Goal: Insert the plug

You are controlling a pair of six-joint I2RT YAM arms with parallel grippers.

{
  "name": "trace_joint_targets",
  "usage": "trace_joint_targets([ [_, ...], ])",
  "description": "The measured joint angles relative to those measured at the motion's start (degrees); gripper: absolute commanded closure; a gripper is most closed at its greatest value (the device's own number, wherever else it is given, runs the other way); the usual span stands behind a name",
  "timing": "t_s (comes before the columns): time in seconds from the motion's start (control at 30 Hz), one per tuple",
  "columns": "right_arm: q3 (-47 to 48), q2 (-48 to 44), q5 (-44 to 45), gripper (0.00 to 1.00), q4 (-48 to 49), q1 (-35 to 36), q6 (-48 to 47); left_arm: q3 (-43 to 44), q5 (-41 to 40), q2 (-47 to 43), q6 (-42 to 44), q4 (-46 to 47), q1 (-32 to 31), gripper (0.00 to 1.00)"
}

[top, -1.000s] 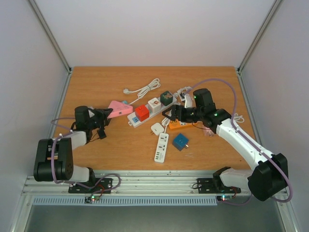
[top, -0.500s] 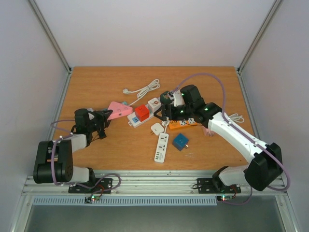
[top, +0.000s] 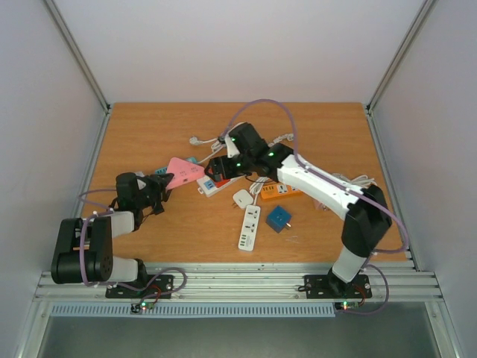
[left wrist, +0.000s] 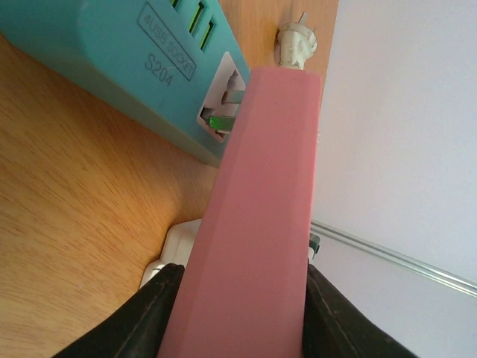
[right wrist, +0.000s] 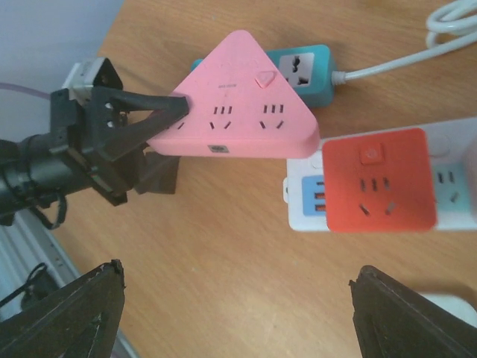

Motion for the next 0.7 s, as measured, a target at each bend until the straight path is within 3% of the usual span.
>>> trace_joint_targets([
  [0.1, 3.6, 5.5, 2.3, 0.19, 0.4, 2.3, -1.0, -0.7, -0.3, 0.0, 0.5, 0.6, 0.0, 0.56],
  [0.27, 11.1, 15.7, 5.7, 0.31, 0.2, 5.7, -2.7, -2.5, -0.5, 0.2, 1.5, 2.3, 0.0, 0.55],
  [0.43, 20.2, 24.7, 8.1, 0.33, -0.1, 7.6, -3.7, -3.0, -0.5, 0.6, 2.5, 2.5, 0.0, 0.51],
  [0.7, 36.4, 37.7, 11.8, 0.39, -3.7, 8.2, -4.9, -3.7, -0.8, 0.9, 3.6, 2.4, 0.0, 0.55],
])
